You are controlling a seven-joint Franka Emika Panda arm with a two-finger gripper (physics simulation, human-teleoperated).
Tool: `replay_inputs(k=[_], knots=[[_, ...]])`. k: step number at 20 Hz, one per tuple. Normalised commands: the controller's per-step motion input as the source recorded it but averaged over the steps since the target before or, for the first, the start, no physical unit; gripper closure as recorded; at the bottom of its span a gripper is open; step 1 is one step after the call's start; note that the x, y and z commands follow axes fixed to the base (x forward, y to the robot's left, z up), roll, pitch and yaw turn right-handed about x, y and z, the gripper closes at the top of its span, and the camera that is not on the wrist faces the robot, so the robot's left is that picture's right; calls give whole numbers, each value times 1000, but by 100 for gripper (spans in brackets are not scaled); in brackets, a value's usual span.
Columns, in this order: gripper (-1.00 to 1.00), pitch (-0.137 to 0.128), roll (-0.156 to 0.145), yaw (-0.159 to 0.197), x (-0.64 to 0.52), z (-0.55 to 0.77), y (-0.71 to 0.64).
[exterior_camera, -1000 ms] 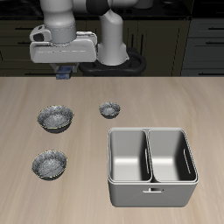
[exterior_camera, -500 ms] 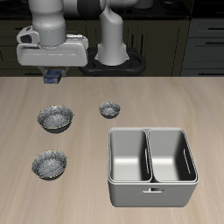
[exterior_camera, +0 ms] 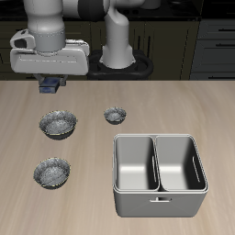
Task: Place the cream cheese in the middle-sized bowl
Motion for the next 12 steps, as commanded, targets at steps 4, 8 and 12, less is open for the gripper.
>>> replay_inputs(k=[4, 8, 12], knots=[[100, 10, -18, 6, 408, 4, -59], [100, 11, -32, -26, 292, 10, -63], [100, -18, -35, -27, 229, 77, -107]])
